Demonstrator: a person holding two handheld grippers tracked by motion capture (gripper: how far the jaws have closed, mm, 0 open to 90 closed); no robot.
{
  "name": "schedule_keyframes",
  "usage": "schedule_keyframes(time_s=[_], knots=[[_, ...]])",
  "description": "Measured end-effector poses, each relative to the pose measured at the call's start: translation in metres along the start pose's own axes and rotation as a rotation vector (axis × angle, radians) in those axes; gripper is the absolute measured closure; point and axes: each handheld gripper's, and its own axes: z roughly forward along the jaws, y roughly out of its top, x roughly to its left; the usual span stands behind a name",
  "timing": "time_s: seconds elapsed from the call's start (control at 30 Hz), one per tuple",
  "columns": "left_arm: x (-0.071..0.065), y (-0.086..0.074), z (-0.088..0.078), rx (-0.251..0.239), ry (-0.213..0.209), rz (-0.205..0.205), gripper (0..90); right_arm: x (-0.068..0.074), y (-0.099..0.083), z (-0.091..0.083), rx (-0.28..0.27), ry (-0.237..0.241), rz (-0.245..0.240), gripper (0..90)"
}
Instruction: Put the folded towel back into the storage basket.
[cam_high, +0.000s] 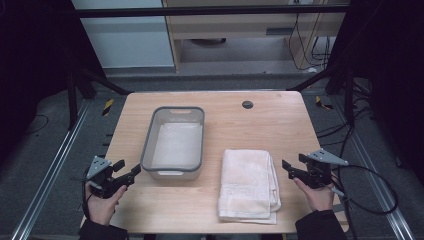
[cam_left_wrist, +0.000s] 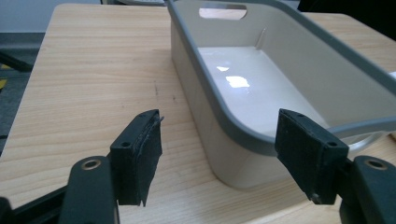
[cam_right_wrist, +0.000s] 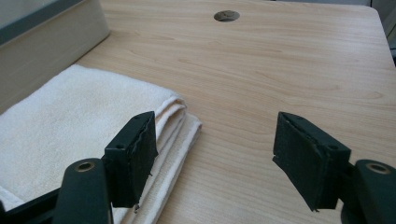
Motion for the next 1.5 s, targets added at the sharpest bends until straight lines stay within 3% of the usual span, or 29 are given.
schedule_keyframes(time_s=[0.1, 0.33, 0.57, 0.83, 1.23, 1.5], knots=[[-0.002, 0.005, -0.002, -0.008, -0.013, -0.012, 31.1, 0.001, 0.002, 0.0, -0.006, 0.004, 0.006, 30.8], [-0.006, 0.012, -0.003, -0.012, -0.01, 0.011, 31.7, 0.003, 0.01, -0.003, -0.018, 0.009, 0.011, 33.1], [-0.009, 0.018, -0.006, -0.027, -0.015, 0.011, 32.2, 0.002, 0.017, -0.008, -0.052, 0.01, 0.02, 34.6], [-0.014, 0.025, -0.007, -0.039, -0.019, 0.018, 33.7, 0.004, 0.025, -0.008, -0.052, 0.021, 0.015, 34.8], [-0.031, 0.034, -0.004, -0.046, -0.033, 0.047, 34.8, 0.01, 0.036, -0.002, -0.046, 0.037, -0.004, 33.9], [-0.052, 0.042, 0.002, -0.05, -0.068, 0.081, 34.9, 0.017, 0.045, 0.004, -0.042, 0.05, -0.015, 33.6]])
